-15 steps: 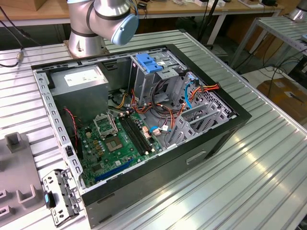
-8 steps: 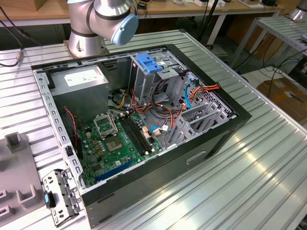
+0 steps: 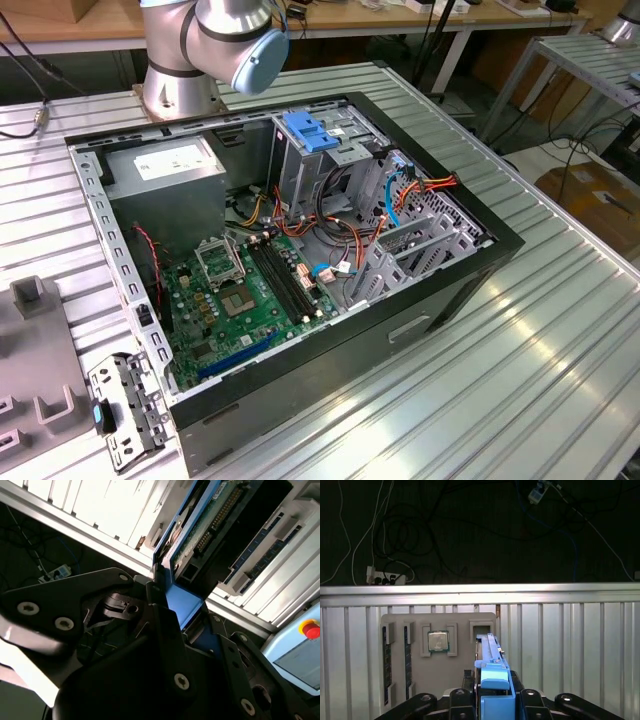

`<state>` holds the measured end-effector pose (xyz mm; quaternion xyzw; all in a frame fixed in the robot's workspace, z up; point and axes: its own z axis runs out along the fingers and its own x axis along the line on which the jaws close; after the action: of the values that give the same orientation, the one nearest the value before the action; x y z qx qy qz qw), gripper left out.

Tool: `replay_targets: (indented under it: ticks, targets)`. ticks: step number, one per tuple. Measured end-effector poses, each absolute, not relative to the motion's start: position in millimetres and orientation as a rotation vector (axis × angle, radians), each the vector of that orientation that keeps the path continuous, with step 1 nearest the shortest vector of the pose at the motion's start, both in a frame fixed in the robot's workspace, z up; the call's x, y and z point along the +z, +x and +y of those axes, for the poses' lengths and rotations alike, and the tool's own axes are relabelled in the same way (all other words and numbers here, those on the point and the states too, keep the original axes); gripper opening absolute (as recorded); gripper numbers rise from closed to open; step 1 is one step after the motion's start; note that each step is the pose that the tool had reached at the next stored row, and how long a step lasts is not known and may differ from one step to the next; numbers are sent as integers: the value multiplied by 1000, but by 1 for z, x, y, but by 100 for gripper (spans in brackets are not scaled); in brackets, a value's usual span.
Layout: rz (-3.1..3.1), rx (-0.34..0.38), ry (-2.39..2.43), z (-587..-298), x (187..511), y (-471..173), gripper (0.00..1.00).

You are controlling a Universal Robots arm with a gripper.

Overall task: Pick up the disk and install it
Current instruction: 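Pick up the disk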

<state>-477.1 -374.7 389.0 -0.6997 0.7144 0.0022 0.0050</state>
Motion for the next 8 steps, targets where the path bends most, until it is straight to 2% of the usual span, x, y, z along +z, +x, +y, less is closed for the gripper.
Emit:
replay_targets:
  ticks: [8]
  targets:
    - [2237,7,-2191,-375,391,-477,37]
